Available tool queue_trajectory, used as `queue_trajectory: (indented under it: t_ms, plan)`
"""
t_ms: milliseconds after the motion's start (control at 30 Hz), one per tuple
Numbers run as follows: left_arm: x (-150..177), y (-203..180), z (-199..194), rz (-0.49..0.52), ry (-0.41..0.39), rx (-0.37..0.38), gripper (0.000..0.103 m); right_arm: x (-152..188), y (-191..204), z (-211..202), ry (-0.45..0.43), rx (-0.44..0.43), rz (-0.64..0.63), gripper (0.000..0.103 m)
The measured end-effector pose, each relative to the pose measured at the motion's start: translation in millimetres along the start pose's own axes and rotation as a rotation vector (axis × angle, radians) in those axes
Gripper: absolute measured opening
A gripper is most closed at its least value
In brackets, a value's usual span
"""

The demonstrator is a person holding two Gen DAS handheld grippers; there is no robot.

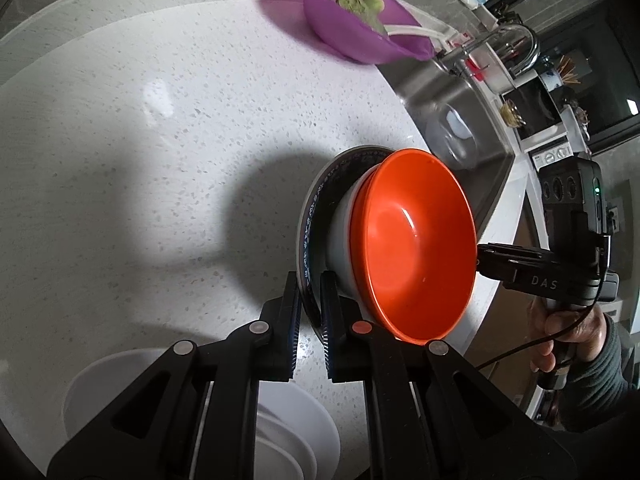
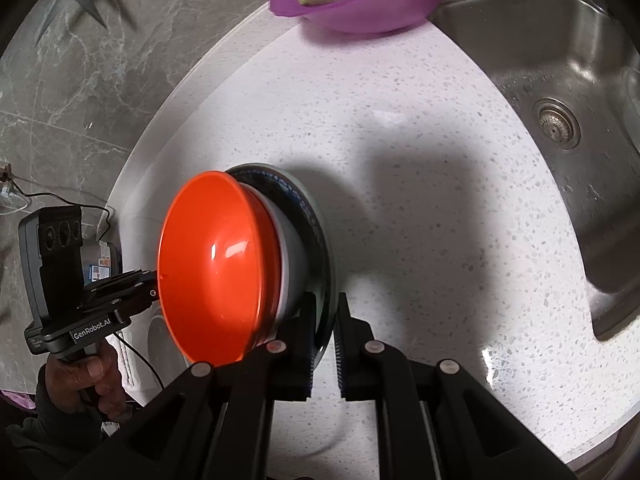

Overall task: Organize plates and bowls
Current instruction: 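Lift and carry the nested bowl stack with both tools over the plate stack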

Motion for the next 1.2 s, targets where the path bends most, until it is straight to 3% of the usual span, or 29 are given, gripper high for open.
queue_trajectory:
  t_ms: [333, 833, 1200]
  plan:
    - [23, 21, -57, -0.056, -0.067, -0.017, 0.006, 0, 42, -2, 0.022, -0.022, -0.081, 0.011]
    - [111, 98, -164, -0.224, -0.185, -0.082, 0.005, 24, 146, 27, 0.108, -0.106, -0.284, 0.011]
    - [181, 144, -178, -0.295, -0.159, -0.079, 0.005, 62, 181, 58, 0.173, -0.111, -0.329, 0.011]
Point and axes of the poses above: each gripper's, at about its wrist camera, not at the fingertips, and z roughly the way its jaws point, y to its left, x to its underside, the point moved 7 cm from there along z, roughly the way its jaws point, and after that the axes turned 3 degrees about -x, right-handed, at the moved point
